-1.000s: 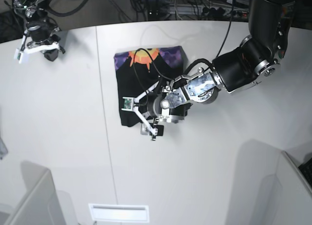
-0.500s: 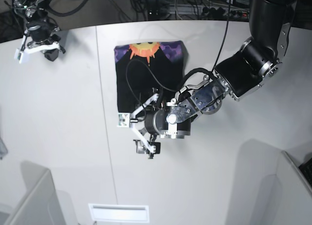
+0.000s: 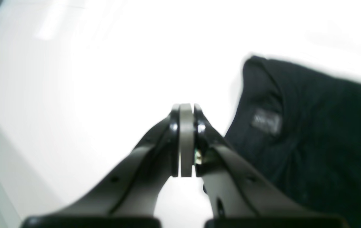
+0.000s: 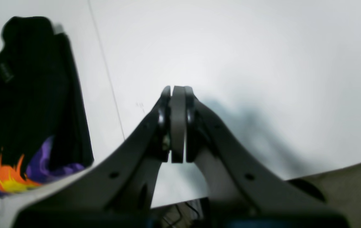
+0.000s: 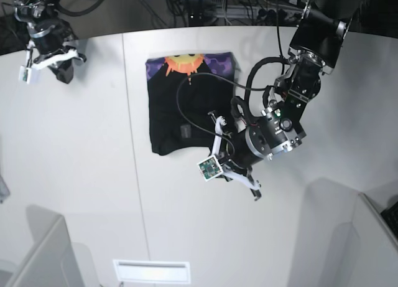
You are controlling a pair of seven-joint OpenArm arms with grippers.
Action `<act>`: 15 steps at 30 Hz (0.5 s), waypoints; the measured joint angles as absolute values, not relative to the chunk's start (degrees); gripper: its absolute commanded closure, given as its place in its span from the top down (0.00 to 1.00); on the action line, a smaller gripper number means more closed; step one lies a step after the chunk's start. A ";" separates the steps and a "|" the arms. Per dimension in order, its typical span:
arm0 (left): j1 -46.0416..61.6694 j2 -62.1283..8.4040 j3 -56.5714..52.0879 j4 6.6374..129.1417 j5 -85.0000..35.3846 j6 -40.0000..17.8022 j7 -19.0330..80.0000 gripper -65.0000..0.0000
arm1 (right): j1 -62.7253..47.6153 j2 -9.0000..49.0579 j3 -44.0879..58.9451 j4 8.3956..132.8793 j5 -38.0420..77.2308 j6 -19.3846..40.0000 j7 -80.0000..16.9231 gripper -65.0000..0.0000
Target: Fold the T-shirt properly
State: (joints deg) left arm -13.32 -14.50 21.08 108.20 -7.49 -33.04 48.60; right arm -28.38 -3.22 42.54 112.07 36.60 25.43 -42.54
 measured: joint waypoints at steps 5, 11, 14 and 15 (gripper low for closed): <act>-7.18 -18.81 19.27 111.15 -7.51 -30.11 48.31 0.00 | -28.93 -0.80 42.78 112.14 36.40 30.79 -41.82 0.00; 6.13 -26.35 18.37 111.31 -7.20 -29.61 25.45 0.00 | -34.00 5.17 42.94 112.16 35.99 32.01 -38.65 0.00; 15.40 -28.82 18.17 111.02 -7.38 -29.28 12.82 0.00 | -37.71 6.92 42.83 112.40 36.53 32.69 -34.74 0.00; 18.22 -29.28 17.23 110.96 -6.90 -28.23 10.94 0.00 | -38.98 7.49 42.78 112.49 35.20 32.56 -33.85 0.00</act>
